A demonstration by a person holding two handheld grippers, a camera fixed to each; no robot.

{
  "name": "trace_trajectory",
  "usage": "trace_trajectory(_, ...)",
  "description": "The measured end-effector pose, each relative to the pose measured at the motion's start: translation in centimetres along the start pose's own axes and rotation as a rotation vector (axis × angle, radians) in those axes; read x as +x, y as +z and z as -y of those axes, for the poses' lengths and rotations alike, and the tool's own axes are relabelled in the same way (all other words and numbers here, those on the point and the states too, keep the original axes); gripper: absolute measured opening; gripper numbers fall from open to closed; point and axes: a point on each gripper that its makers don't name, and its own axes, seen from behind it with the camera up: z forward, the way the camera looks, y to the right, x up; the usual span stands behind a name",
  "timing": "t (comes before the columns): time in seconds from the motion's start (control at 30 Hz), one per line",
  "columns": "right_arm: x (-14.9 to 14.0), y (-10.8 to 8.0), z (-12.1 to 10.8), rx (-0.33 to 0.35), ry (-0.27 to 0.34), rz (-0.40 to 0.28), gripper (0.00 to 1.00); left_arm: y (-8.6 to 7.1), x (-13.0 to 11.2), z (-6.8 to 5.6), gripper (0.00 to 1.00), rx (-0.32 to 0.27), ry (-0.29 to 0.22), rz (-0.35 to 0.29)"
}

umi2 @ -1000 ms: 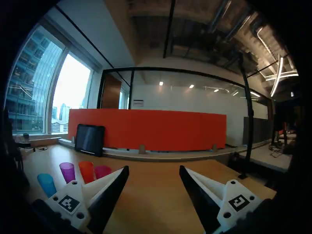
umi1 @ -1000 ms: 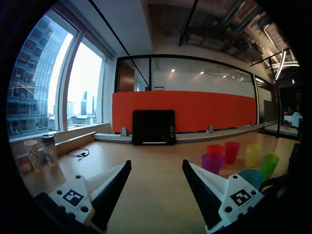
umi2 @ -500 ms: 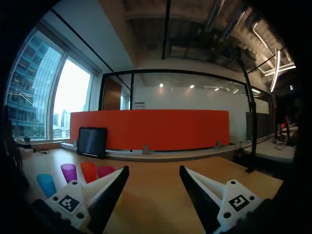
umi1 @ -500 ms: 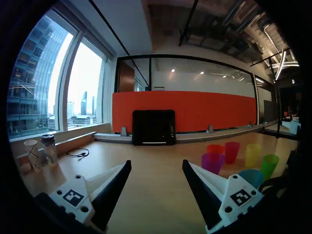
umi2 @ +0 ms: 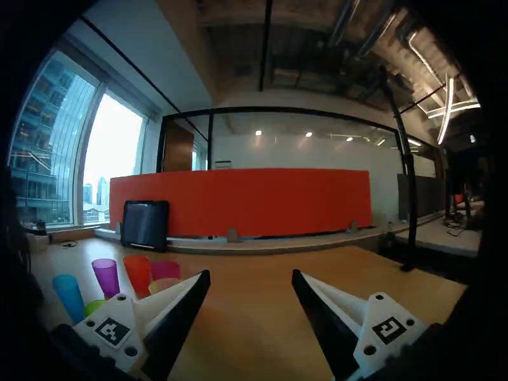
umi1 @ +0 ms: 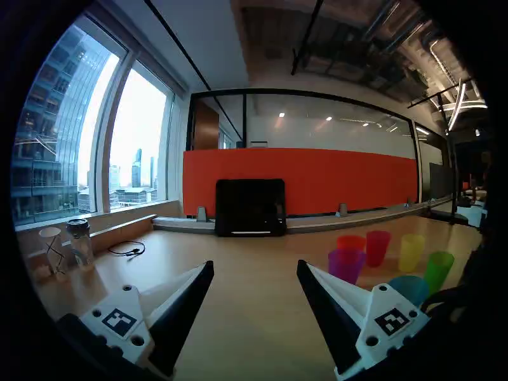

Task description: Pour water

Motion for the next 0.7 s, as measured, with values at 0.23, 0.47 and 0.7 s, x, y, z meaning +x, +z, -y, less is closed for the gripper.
trace_trajectory(0.23, -0.9, 0.2, -0.1, -0.007, -0.013, 0.019, 1.0, 0.1, 0.0, -0.1, 0.97, 0.0, 0.0, 0.0)
trace_trajectory(0.47, -1.6, 0.3, -0.1, -0.011, -0.01, 0.044, 1.0, 0.0, 0.0, -0.1, 0.97, 0.0, 0.0, 0.0)
trace_trajectory(0.7, -1.4, 0.0, -0.1, -0.011, -0.012, 0.045, 1.0, 0.1, 0.0, -0.1, 0.97, 0.0, 0.0, 0.0)
